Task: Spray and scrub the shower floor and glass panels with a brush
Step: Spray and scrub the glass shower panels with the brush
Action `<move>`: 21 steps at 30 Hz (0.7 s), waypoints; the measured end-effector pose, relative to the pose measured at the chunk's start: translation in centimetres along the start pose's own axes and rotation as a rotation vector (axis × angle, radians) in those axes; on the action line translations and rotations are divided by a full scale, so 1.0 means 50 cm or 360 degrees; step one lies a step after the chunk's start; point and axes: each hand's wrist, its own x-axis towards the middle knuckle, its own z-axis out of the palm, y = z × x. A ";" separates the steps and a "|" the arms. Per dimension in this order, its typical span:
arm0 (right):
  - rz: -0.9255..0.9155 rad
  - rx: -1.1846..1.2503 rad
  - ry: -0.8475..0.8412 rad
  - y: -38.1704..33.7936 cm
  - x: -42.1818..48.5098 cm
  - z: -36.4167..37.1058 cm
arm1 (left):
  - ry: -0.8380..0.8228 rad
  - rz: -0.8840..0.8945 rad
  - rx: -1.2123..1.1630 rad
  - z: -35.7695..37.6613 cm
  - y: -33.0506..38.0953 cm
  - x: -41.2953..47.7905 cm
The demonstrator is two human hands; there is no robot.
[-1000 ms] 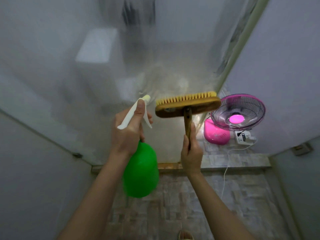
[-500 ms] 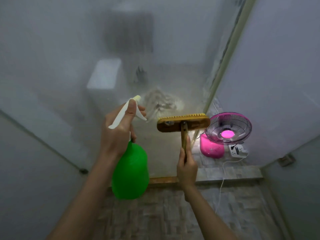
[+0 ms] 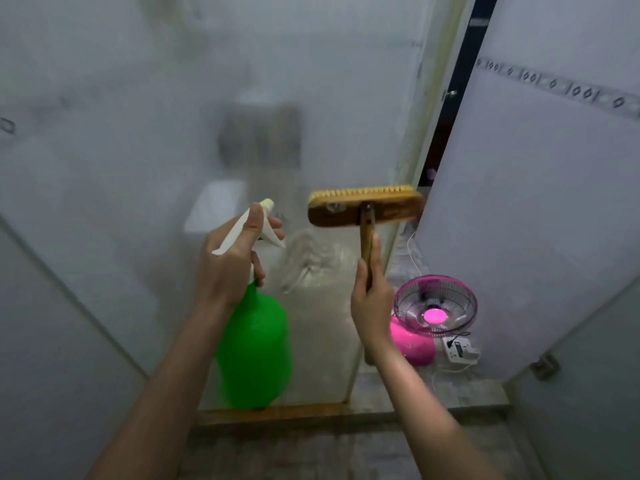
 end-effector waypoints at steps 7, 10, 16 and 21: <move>-0.0216 -0.0006 0.0191 -0.080 0.123 -0.053 | -0.0005 0.0049 -0.0013 0.024 0.082 0.018; -0.0087 -0.0159 -0.0008 -0.038 0.051 -0.063 | -0.0012 0.0090 -0.0020 0.024 0.112 0.026; -0.0375 0.0033 0.0100 -0.258 0.239 -0.093 | 0.0018 0.0139 -0.0063 0.014 0.170 0.038; -0.0479 -0.0201 0.0059 -0.179 0.198 -0.094 | 0.0078 0.0204 -0.0092 -0.022 0.180 0.031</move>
